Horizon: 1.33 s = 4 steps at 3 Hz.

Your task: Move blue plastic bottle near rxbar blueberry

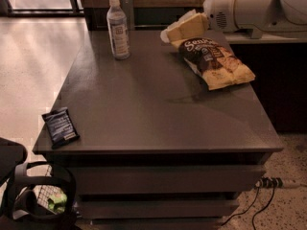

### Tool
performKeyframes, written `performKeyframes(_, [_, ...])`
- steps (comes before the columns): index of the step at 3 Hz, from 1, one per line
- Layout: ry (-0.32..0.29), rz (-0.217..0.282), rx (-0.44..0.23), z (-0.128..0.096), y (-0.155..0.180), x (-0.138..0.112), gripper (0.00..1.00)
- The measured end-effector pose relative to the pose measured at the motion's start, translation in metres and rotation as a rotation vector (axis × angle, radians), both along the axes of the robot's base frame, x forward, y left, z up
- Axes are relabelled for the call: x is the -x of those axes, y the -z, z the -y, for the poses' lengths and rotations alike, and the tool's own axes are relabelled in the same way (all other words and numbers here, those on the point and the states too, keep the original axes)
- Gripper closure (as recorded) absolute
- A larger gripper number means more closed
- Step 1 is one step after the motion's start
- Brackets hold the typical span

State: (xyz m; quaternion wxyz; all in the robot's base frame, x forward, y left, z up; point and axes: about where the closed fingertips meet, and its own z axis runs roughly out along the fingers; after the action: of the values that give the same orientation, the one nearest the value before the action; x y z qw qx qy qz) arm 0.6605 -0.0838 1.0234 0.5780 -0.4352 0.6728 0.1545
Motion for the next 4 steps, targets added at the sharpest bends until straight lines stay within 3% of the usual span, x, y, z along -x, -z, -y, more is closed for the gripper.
performKeyframes(2, [0.042,-0.003,-0.097,-0.046,0.026,-0.054,0.0])
performKeyframes(4, [0.056,-0.023,-0.151,-0.076,0.047,-0.115,0.0])
